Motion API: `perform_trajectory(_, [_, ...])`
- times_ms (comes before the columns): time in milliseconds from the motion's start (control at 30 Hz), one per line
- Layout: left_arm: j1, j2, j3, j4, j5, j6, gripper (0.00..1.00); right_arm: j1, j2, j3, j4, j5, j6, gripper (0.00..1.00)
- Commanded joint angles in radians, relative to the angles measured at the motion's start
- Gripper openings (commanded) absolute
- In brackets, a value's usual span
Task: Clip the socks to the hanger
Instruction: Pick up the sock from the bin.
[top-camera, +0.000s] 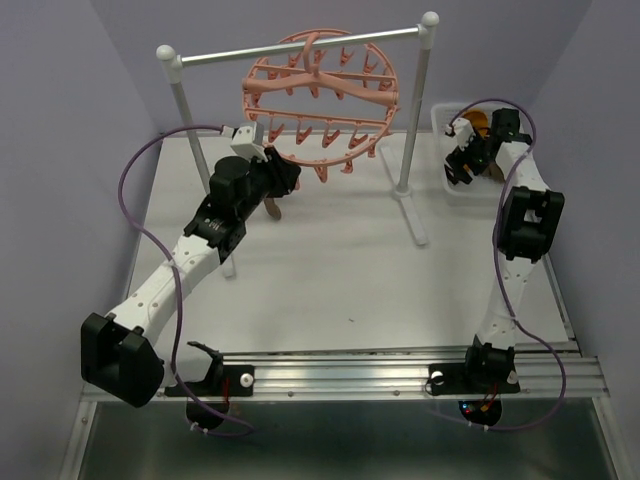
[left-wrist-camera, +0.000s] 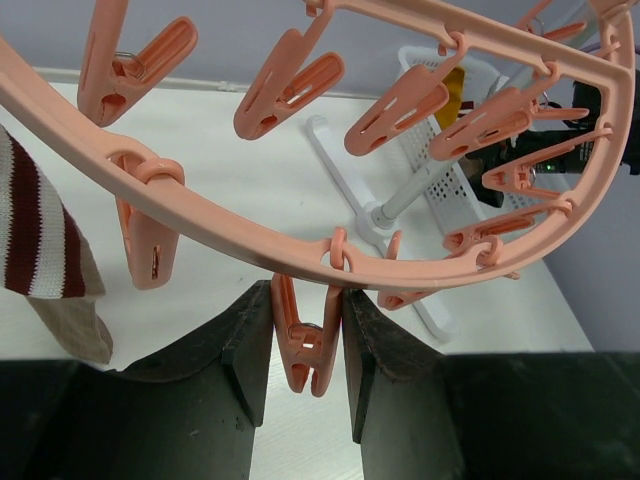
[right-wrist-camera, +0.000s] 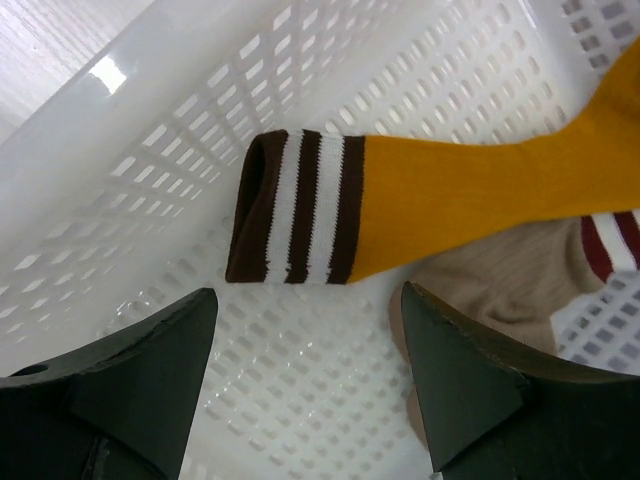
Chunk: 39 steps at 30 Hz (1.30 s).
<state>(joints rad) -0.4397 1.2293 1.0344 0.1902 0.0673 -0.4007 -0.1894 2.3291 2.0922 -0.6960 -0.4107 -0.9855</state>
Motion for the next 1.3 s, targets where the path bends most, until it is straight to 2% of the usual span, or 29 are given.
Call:
perform_trajectory(0, [-0.005,0.006,0.072,0.081,0.009,0.043,0.0,0.002,0.079,0.104,-0.088,-0.068,-0.076,0.8])
perform_trajectory(133, [-0.005,0.025,0.092,0.081,0.008,0.048,0.0,0.002,0.144,0.163,-0.089,-0.069,-0.062,0.79])
perform_trajectory(233, [-0.004,0.039,0.098,0.077,0.008,0.045,0.0,0.002,0.18,0.18,-0.089,-0.073,-0.056,0.74])
perform_trajectory(367, [-0.005,0.035,0.099,0.071,0.0,0.049,0.0,0.002,0.21,0.175,-0.096,-0.068,-0.035,0.51])
perform_trajectory(400, [-0.004,0.032,0.099,0.071,-0.003,0.049,0.0,0.002,0.213,0.175,-0.102,-0.068,-0.03,0.39])
perform_trajectory(467, [-0.005,0.024,0.098,0.068,-0.007,0.051,0.0,0.002,0.216,0.175,-0.108,-0.073,-0.016,0.24])
perform_trajectory(633, [-0.005,0.015,0.098,0.058,-0.014,0.049,0.0,0.002,0.171,0.175,-0.122,-0.105,0.034,0.1])
perform_trajectory(667, [-0.005,0.013,0.096,0.06,-0.012,0.048,0.0,0.002,0.144,0.18,-0.117,-0.108,0.051,0.03])
perform_trajectory(767, [-0.007,0.009,0.095,0.06,-0.014,0.045,0.0,0.002,0.09,0.172,-0.033,-0.105,0.198,0.01])
perform_trajectory(833, [-0.005,0.004,0.092,0.061,-0.014,0.045,0.0,0.002,0.017,0.128,0.075,-0.099,0.283,0.01])
perform_trajectory(867, [-0.005,-0.001,0.09,0.064,-0.015,0.042,0.0,0.002,-0.043,0.07,0.175,-0.071,0.415,0.01])
perform_trajectory(967, [-0.007,-0.011,0.085,0.068,-0.017,0.036,0.0,0.002,-0.126,-0.003,0.252,-0.038,0.549,0.01])
perform_trajectory(1100, [-0.005,-0.016,0.084,0.072,-0.015,0.026,0.0,0.002,-0.255,-0.139,0.364,0.021,0.682,0.01])
perform_trajectory(1267, [-0.008,-0.016,0.088,0.066,-0.012,0.023,0.0,0.011,-0.381,-0.198,0.36,0.058,0.763,0.01])
